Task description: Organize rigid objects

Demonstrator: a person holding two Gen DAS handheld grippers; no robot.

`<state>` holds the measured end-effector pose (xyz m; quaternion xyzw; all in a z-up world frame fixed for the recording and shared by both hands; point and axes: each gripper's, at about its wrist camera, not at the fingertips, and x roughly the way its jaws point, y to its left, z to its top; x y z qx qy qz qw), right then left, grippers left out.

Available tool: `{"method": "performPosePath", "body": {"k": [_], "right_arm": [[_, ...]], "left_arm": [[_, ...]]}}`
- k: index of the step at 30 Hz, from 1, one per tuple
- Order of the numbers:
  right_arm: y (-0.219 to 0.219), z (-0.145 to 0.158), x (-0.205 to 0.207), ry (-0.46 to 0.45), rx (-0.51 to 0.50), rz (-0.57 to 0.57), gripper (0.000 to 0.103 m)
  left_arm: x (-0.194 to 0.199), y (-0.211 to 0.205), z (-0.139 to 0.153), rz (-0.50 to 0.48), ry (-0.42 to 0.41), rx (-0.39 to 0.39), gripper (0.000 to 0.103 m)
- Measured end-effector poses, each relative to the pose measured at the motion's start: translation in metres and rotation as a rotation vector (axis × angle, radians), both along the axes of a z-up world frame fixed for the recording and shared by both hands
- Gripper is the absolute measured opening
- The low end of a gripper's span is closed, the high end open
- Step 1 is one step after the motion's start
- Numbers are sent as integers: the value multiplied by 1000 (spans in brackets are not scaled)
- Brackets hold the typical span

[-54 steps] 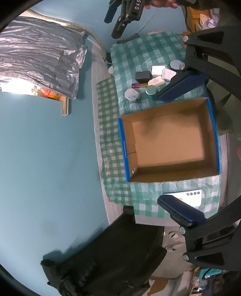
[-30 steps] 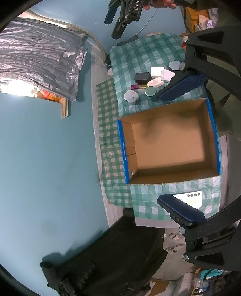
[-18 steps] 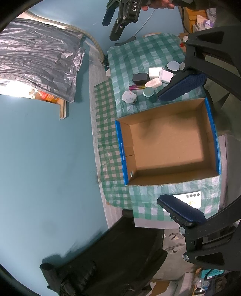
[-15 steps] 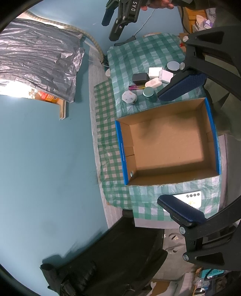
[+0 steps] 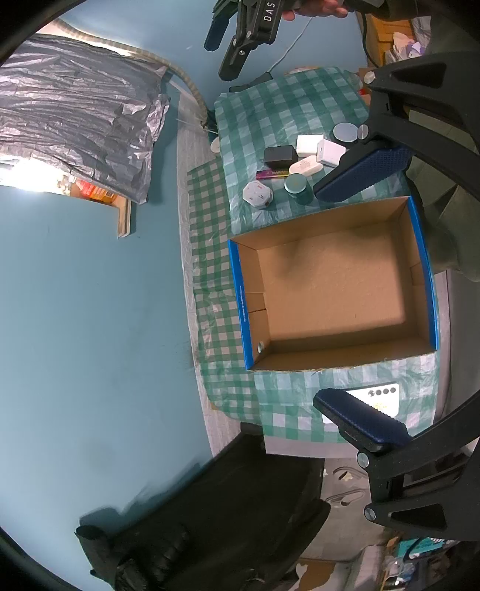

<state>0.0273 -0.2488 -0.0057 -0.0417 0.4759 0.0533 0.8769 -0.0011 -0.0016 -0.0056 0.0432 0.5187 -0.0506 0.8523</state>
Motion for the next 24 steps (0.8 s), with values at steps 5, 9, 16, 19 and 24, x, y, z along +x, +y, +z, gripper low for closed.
{"method": "performPosePath", "body": {"k": [5, 9, 16, 19, 24], "right_arm": [[-1, 0, 1, 1, 0, 0, 101], [0, -4, 1, 3, -1, 1, 101], [1, -3, 0, 6, -2, 1, 101], [1, -5, -1, 6, -3, 2, 101], [1, -4, -1, 7, -2, 1, 101]], "left_arm": [[-1, 0, -1, -1, 1, 2, 102], [-4, -2, -2, 0, 2, 3, 102], [-4, -2, -2, 0, 3, 1, 102], [-4, -2, -2, 1, 4, 0, 102], [-5, -3, -2, 1, 3, -2, 102]]}}
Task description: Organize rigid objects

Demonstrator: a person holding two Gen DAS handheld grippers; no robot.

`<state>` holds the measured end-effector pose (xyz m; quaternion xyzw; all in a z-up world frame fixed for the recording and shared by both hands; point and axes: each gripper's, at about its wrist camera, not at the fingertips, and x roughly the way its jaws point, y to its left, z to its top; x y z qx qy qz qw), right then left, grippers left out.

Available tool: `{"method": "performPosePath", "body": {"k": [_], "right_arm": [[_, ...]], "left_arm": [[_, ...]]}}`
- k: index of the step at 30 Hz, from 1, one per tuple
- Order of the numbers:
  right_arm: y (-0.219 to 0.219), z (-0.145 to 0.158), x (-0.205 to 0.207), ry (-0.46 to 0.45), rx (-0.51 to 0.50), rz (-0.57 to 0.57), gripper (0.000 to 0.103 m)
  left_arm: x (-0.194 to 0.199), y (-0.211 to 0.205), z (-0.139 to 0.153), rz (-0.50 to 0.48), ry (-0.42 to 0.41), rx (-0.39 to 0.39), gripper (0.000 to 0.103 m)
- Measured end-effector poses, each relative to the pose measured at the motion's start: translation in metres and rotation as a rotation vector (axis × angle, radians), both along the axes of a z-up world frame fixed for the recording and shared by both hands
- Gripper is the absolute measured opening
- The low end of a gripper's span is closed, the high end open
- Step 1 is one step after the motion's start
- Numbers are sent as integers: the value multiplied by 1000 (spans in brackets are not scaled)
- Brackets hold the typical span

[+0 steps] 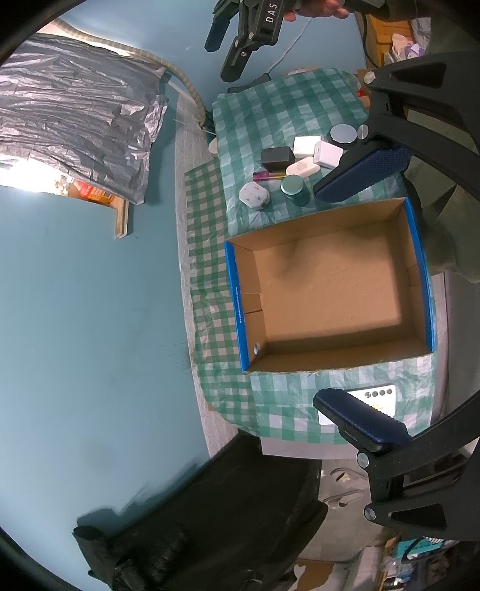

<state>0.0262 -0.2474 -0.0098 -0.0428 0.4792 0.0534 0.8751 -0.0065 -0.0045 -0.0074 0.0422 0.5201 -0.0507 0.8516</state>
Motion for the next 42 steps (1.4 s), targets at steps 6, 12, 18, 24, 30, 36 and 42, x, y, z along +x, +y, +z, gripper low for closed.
{"method": "performPosePath", "body": {"k": [6, 12, 18, 24, 30, 36, 42], "right_arm": [[1, 0, 2, 2, -1, 2, 101], [2, -5, -8, 2, -1, 11, 101], [3, -5, -9, 7, 0, 11, 101], [4, -10, -6, 31, 6, 17, 101], [-12, -24, 4, 78, 43, 6, 101], [-30, -46, 11, 130, 51, -7, 101], [-42, -80, 14, 196, 56, -32, 101]], "left_arm": [[1, 0, 0, -1, 2, 1, 102], [0, 0, 0, 1, 4, 0, 102], [-9, 0, -2, 16, 13, -11, 102], [-1, 20, -17, 50, 53, -3, 102], [1, 46, -44, 100, 110, 13, 102], [3, 78, -78, 143, 181, 15, 102], [-1, 100, -124, 171, 279, 20, 94]]}}
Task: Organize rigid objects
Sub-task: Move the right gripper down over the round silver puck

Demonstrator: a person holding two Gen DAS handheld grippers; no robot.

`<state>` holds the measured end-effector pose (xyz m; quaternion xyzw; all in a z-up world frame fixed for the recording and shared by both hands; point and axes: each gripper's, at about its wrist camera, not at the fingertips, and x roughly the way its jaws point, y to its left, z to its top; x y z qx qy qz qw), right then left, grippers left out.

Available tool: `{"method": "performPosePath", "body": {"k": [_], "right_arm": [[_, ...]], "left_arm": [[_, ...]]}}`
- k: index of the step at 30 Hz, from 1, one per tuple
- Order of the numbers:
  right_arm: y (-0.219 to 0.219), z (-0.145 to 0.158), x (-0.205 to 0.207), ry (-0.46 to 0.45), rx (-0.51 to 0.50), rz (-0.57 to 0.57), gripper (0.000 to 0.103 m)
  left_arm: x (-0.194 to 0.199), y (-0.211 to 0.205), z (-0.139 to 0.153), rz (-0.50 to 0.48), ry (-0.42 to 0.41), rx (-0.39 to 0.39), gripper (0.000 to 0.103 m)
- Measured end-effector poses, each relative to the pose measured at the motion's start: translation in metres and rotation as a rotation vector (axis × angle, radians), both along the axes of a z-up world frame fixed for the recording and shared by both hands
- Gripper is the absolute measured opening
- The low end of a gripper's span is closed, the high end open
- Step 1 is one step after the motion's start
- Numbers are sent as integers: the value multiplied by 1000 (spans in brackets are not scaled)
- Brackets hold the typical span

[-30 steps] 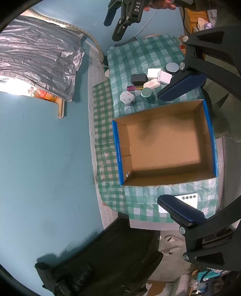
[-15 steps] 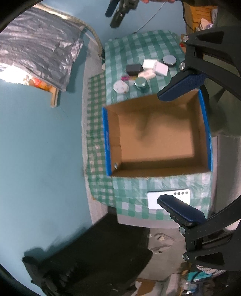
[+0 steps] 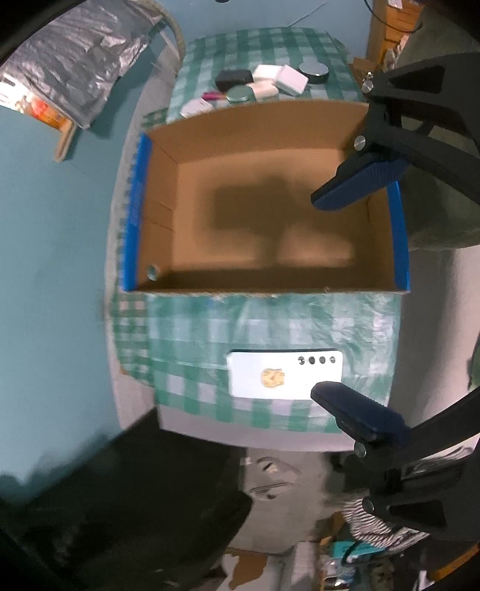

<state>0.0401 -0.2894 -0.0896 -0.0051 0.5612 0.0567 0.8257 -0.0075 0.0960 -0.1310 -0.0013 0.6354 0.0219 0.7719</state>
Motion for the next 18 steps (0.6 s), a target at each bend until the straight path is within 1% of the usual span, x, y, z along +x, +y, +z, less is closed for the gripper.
{"method": "performPosePath", "body": {"k": [2, 5, 7, 10, 12, 13, 15, 18], "right_arm": [[-4, -14, 0, 29, -10, -13, 101], [-11, -36, -3, 69, -18, -25, 101], [-17, -52, -5, 99, -22, -36, 101], [-25, -74, -10, 141, -32, -52, 101], [-29, -85, -14, 159, -37, -61, 101], [-32, -91, -16, 171, -38, -65, 101], [-36, -102, -20, 197, -37, -70, 101], [-39, -118, -29, 225, -45, -71, 101]], "left_arm": [[-2, 7, -15, 20, 28, -31, 91], [-6, 12, -35, 36, 66, -61, 91], [-7, 13, -46, 44, 94, -60, 90], [-11, 12, -63, 38, 140, -46, 86], [-14, 10, -72, 34, 153, -35, 82], [-15, 9, -77, 32, 160, -30, 78], [-17, 7, -88, 32, 174, -21, 74], [-19, 5, -100, 38, 193, -21, 66]]}}
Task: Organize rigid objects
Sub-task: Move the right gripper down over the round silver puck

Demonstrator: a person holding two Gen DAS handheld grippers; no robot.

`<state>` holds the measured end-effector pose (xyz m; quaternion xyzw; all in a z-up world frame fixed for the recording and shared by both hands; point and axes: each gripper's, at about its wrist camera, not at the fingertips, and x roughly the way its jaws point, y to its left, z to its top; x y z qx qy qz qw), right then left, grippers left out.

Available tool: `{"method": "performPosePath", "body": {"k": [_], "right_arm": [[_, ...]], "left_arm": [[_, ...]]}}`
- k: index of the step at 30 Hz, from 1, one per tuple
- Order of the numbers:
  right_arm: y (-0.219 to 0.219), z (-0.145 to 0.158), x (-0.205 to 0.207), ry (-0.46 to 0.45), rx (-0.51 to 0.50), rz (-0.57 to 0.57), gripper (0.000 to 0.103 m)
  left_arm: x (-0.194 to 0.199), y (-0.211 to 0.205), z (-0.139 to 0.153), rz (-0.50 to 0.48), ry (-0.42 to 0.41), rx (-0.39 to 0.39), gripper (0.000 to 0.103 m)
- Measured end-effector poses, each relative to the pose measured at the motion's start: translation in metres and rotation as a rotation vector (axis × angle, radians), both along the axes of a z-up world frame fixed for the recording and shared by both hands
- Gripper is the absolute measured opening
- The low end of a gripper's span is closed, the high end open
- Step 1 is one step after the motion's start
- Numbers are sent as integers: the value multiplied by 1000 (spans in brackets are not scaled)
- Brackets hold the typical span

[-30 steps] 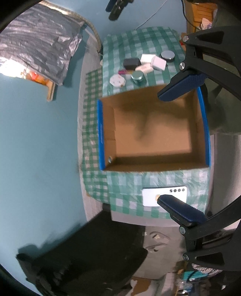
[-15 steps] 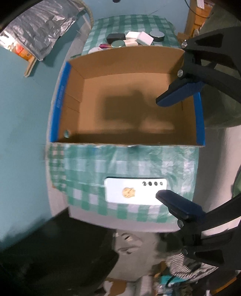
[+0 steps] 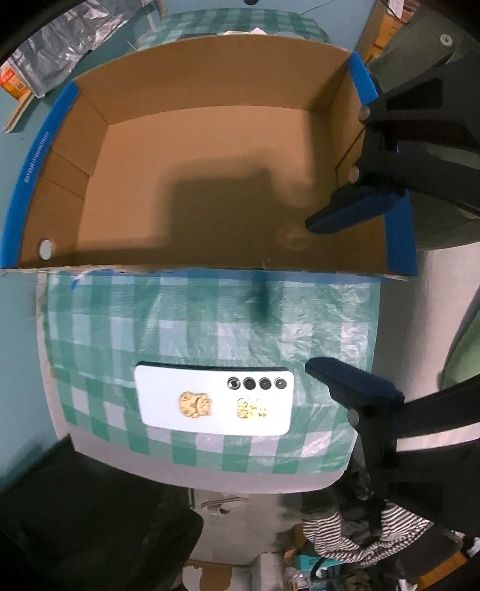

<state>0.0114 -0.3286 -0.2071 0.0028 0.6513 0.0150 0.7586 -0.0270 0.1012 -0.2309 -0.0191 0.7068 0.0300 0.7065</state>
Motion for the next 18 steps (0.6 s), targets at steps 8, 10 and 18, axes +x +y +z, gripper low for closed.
{"method": "performPosePath", "body": {"k": [8, 10, 18], "right_arm": [[-3, -37, -22, 96, -4, 14, 101], [-3, -45, -27, 115, -6, 24, 101], [6, -75, -47, 166, -28, 106, 96]], "left_arm": [[-4, -3, -14, 2, 34, -23, 37], [-4, -4, -15, 1, 36, -32, 31], [-6, -6, -23, -32, 67, -29, 17]]}}
